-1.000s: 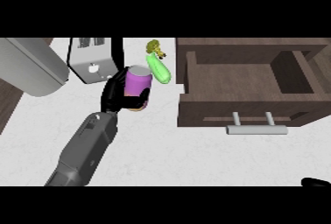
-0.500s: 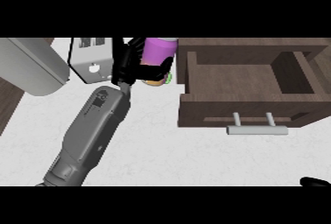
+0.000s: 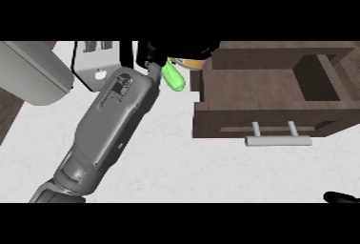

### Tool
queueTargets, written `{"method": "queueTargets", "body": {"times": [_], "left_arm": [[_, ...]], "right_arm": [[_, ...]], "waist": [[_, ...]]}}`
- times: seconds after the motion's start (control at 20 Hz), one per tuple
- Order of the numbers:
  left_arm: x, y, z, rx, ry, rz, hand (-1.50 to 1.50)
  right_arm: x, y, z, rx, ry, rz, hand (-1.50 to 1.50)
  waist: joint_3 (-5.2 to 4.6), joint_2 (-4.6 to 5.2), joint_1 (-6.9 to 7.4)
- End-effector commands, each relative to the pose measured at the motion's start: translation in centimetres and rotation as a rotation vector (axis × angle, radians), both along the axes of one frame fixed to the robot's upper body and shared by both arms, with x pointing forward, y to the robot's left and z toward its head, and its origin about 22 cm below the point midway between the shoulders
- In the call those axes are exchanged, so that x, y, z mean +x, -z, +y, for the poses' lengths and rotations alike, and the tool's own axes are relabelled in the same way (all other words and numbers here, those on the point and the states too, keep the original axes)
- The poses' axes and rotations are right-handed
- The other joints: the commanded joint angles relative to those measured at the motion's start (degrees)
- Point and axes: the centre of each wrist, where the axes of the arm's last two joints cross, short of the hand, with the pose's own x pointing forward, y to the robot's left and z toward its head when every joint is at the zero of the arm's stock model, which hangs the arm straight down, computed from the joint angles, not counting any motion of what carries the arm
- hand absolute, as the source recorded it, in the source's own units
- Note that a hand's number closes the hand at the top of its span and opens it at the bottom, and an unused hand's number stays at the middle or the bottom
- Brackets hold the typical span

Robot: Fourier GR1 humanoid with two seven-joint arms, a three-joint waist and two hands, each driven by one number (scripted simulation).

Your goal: Pick up the can, place it into the drawer and close the drawer

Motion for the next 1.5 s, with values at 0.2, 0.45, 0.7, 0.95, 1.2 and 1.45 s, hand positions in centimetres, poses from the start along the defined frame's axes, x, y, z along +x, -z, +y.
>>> {"method": "queueTargets", "body": {"times": [0.2,0.45,0.7,0.95,1.2,1.45], "left_arm": [[1.1,-6.3,-4.1,0.023,0.007,-0.006,1.50],[1.2,-6.6,-6.1,0.087,-0.002,0.028,1.50],[1.7,-7.6,-7.6,0.126,-0.018,0.026,1.50],[1.7,-8.5,-8.5,0.131,-0.034,0.021,1.50],[2.5,-7.2,-8.0,0.163,-0.081,0.001,1.50],[2.2,-7.5,-8.6,0.162,-0.192,-0.012,-1.50]], "right_arm": [[-0.3,-1.7,-0.9,-0.009,-0.006,0.000,-1.50],[1.3,-0.4,-0.5,-0.010,0.005,-0.027,-1.50],[0.1,-1.8,0.5,0.007,-0.025,-0.036,-1.50],[1.5,-1.0,0.1,0.004,-0.050,-0.032,-1.50],[1.6,-2.2,0.2,-0.018,-0.054,-0.039,-1.50],[2.1,-2.5,1.1,-0.017,-0.070,-0.020,-1.50]], "waist": [[0.00,0.20,-1.05],[0.02,0.39,-1.26],[0.06,0.77,-3.47],[0.12,0.97,-3.81],[0.12,1.21,-4.27],[0.16,1.36,-5.65]]}}
